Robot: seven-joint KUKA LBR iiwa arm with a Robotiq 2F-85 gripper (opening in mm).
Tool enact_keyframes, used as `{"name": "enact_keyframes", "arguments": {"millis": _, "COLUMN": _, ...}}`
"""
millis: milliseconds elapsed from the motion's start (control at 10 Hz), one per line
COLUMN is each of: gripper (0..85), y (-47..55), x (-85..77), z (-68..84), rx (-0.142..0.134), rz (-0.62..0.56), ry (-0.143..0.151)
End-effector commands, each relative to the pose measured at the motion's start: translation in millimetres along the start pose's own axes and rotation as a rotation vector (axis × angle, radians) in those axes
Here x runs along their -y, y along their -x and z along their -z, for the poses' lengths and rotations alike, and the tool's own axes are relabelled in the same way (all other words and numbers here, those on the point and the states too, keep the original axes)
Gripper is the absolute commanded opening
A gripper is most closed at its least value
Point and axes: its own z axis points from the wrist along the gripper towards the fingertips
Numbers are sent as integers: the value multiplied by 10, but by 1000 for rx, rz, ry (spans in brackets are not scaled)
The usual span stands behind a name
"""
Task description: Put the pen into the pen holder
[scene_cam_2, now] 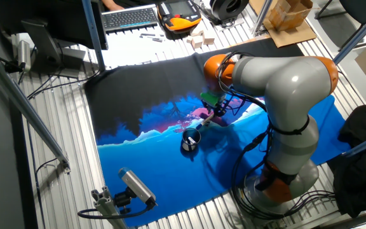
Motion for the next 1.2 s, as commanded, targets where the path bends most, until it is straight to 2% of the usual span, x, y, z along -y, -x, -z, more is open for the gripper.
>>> {"name": "enact_keyframes", "arguments": {"millis": 0, "gripper": 340, "y": 5, "x": -3, "z": -22, "rx": 0, "rz": 0, "ry": 0}}
{"name": "enact_keyframes", "arguments": {"millis": 400, "gripper": 340, "y": 22, "x": -25, "z": -128, "rx": -27, "rz": 12, "ry": 25}}
{"name": "enact_keyframes", "arguments": {"millis": 600, "gripper": 340, "y": 22, "x": -26, "z": -135, "rx": -54, "rz": 17, "ry": 45}}
{"name": "enact_keyframes", "arguments": {"millis": 900, "gripper": 340, "y": 1, "x": -30, "z": -157, "rx": -58, "rz": -3, "ry": 47}}
{"name": "enact_keyframes", "arguments": {"millis": 1100, "gripper": 340, "y": 1, "x": -8, "z": -196, "rx": -72, "rz": -10, "ry": 58}}
